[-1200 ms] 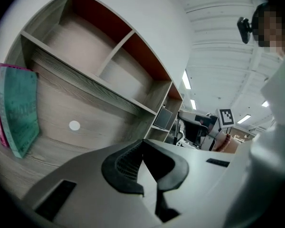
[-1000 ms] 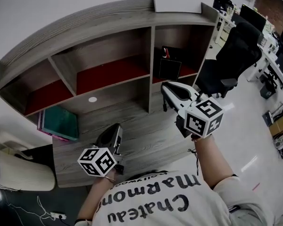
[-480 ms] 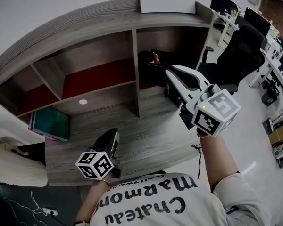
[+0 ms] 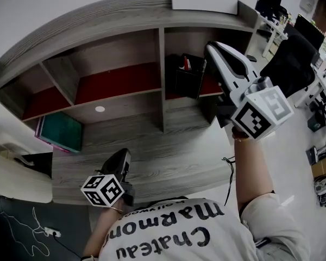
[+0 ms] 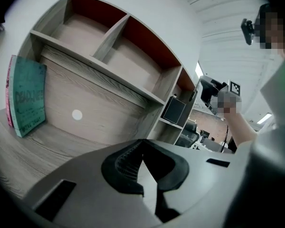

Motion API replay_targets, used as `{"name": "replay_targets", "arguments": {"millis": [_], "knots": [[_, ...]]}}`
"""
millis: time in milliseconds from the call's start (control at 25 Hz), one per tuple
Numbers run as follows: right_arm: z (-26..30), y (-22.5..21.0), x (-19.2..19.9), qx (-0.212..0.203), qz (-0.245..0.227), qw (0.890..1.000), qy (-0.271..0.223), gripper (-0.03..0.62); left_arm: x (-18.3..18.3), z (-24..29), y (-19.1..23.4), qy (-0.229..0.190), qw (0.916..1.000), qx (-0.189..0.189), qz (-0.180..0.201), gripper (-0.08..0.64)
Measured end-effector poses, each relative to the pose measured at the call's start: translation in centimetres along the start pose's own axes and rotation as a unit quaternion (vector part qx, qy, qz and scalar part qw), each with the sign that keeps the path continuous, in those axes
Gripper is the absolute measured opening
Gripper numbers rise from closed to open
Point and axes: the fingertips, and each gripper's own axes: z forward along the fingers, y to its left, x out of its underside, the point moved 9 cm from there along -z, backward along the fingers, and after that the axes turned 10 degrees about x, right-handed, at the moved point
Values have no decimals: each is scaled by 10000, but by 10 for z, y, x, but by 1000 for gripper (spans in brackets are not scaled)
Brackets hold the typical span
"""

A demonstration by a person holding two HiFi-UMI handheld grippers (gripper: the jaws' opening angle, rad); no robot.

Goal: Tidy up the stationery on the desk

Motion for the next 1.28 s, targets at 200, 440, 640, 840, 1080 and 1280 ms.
{"name": "replay_targets", "arguments": {"millis": [200,440,640,840,1080,1280], "knots": [[7,-8,1,139,-12,9998,-146,43,-3,-5,-2,-77,9999,-129,53,14],[12,-19,8,407,-89,9986,-335,43,-1,-4,0,-49,9998,-214,19,14],[15,-31,20,554,-5,9977,-384,44,-3,-1,1,-53,9997,-253,36,14],[17,-39,36,611,154,9977,-233,44,-5,1,2,-65,9995,-289,50,14],[18,-41,45,556,266,9981,-90,44,-4,2,1,-61,9995,-307,45,14],[17,-40,51,550,322,9980,25,44,-1,3,-1,-62,9996,-281,21,14]]}}
